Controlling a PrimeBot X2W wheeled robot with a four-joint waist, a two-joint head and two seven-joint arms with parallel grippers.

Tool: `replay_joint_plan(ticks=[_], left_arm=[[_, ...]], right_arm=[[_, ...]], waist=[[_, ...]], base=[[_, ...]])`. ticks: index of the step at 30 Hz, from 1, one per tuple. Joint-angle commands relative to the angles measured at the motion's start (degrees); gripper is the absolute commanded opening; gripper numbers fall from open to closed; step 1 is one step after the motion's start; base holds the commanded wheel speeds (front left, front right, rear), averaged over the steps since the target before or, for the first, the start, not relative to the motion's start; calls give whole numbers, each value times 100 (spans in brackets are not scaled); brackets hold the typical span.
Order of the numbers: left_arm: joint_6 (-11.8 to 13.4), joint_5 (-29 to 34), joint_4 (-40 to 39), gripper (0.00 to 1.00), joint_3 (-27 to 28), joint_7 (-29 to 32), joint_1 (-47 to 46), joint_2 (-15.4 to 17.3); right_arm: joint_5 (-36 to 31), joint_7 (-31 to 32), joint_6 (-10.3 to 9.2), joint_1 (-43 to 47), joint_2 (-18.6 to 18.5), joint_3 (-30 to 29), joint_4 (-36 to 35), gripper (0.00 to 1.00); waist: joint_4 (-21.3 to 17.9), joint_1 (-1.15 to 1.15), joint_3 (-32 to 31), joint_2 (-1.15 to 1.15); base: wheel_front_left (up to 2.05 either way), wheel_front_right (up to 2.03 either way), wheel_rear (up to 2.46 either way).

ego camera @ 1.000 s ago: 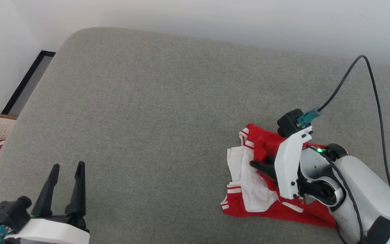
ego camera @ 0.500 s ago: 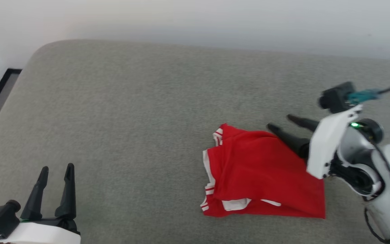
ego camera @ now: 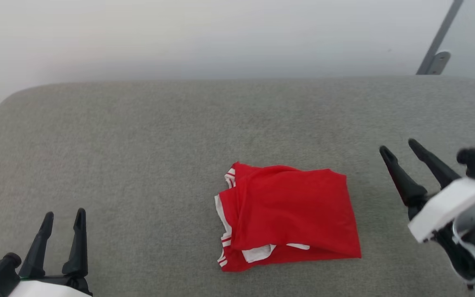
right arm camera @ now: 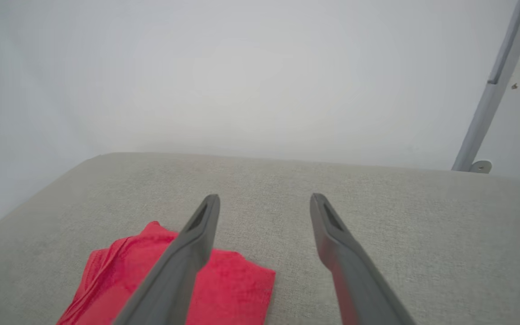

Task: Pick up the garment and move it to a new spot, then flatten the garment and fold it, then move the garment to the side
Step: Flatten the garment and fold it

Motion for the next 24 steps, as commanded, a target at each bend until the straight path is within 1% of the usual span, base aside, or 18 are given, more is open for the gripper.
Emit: replay_joint_plan(ticks=[1,10,19,24], left_arm=[[-18,39,-12,100,3,-27,63,8],[-19,169,-159,100,168,-27,379,-61],[-19,222,-224,100,285,-27,603,-89],[-18,286,-190,100,327,-27,684,-139]], right_arm=[[-44,-57,-3,87,35,-21,15,100],[-630,-1014,-3,863,265,-452,216,100],[-1009,-1549,-3,1249,417,-637,562,100],[-1059,-1798,-3,1391,566,-729,740,100]], waist=[[-82,0,-89,0],[-323,0,-336,0],[-426,0,-504,0],[-443,0,-574,0]], base=[[0,0,0],[0,0,0],[0,0,0],[0,0,0]])
